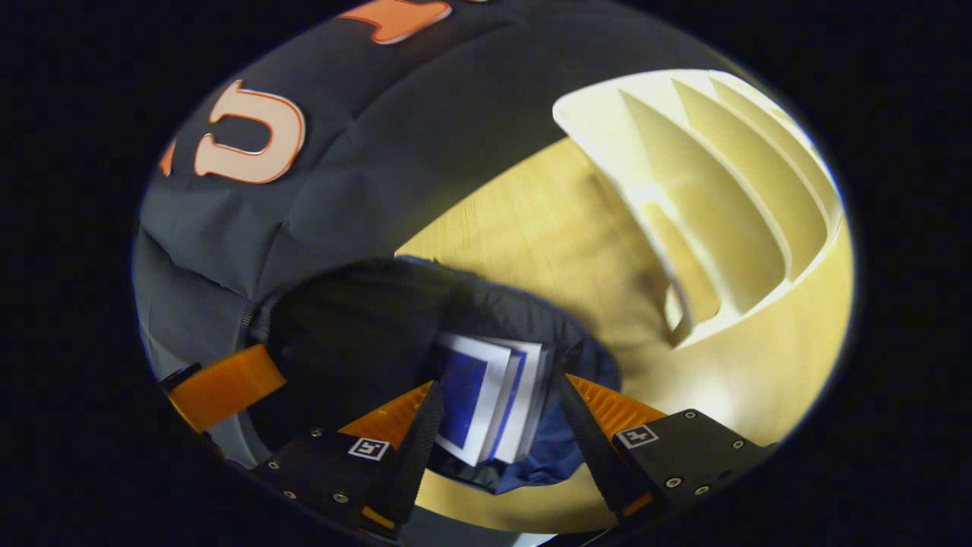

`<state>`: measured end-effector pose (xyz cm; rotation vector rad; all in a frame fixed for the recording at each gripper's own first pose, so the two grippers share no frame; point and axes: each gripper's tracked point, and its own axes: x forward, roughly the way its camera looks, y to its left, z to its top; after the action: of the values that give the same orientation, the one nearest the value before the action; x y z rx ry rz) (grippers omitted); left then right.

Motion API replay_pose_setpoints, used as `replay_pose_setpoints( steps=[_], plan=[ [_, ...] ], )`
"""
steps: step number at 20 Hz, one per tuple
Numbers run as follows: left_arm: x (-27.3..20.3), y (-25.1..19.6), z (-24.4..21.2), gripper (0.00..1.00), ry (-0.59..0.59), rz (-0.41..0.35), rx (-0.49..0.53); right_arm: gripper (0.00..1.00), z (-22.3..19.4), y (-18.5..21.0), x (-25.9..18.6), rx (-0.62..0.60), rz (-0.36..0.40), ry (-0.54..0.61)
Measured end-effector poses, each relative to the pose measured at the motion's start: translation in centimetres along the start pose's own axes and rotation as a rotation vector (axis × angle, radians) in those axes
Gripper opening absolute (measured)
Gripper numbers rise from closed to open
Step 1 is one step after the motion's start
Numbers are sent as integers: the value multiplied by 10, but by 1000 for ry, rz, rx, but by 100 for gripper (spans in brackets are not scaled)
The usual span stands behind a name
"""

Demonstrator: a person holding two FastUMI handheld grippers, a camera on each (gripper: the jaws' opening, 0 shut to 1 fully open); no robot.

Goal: Open the schoolbag, grab two books from the bookshelf and put them into the schoolbag.

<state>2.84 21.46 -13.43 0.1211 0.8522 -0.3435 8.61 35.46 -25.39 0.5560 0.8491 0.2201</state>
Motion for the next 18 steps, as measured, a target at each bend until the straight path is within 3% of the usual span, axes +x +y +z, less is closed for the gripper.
replay_pose_setpoints(
  steps=[7,13,18],
  plan=[
    [23,-31,-30,11,25,-18,-37,95,71,-44,-74,-97,-66,-165],
    [35,-54,-66,22,40,-67,-190,96,100,-82,-127,-158,-74,-224],
    [28,-77,-40,91,-59,-37,-234,97,132,-110,-168,-230,-113,-327]
  ],
)
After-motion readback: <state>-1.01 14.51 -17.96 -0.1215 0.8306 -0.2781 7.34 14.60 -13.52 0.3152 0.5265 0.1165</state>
